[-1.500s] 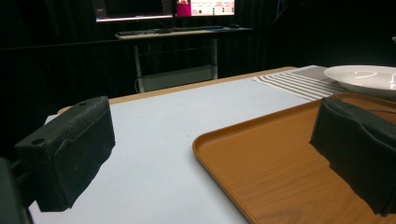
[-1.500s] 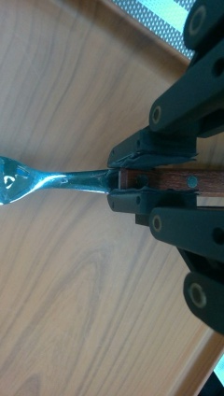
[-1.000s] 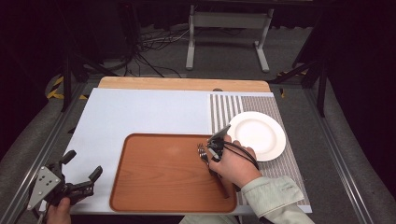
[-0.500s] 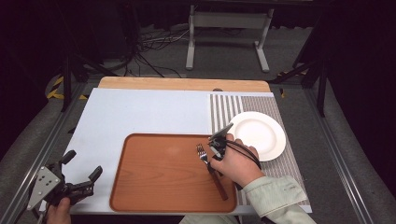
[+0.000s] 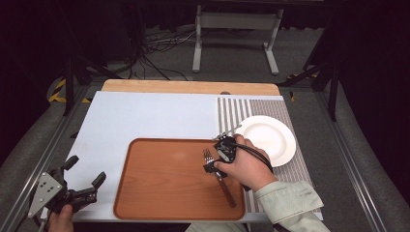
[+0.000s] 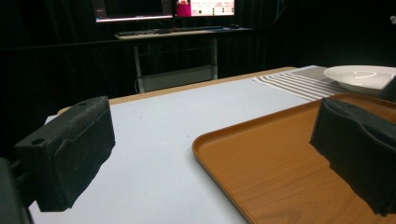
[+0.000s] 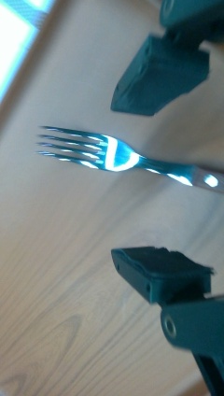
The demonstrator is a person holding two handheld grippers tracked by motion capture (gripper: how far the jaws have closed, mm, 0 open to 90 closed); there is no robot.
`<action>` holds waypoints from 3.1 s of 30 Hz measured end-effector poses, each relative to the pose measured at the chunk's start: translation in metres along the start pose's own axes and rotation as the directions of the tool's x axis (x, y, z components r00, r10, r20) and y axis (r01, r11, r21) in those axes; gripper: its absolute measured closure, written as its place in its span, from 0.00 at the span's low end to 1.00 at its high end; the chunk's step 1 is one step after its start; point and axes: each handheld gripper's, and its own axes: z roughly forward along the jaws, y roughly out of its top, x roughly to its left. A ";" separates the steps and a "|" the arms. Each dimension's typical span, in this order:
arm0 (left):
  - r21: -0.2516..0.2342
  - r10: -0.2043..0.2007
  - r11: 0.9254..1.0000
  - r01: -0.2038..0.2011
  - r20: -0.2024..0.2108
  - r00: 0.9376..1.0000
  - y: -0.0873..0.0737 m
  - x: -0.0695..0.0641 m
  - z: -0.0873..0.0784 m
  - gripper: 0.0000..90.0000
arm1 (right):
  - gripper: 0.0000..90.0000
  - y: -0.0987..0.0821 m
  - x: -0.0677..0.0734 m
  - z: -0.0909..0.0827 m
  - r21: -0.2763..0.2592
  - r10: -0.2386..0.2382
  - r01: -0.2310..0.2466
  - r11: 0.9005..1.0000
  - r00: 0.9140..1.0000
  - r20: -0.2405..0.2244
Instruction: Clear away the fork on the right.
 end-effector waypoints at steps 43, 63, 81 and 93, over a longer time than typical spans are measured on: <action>-0.002 0.001 1.000 -0.001 0.000 1.000 0.000 0.001 -0.001 0.01 | 0.99 0.025 -0.011 0.047 -0.159 -0.409 0.400 0.903 0.912 -0.029; -0.005 -0.002 1.000 0.002 -0.001 1.000 0.000 0.001 -0.001 0.01 | 1.00 0.022 -0.021 0.052 -0.096 -0.394 0.394 0.914 0.919 0.022; 0.000 -0.001 1.000 0.001 -0.002 1.000 0.000 0.001 -0.001 0.01 | 1.00 0.009 -0.050 0.042 -0.070 -0.322 0.327 0.942 0.944 0.077; 0.001 0.005 1.000 -0.005 -0.002 1.000 0.000 0.001 0.000 0.01 | 1.00 0.004 -0.058 0.036 -0.060 -0.293 0.300 0.952 0.951 0.099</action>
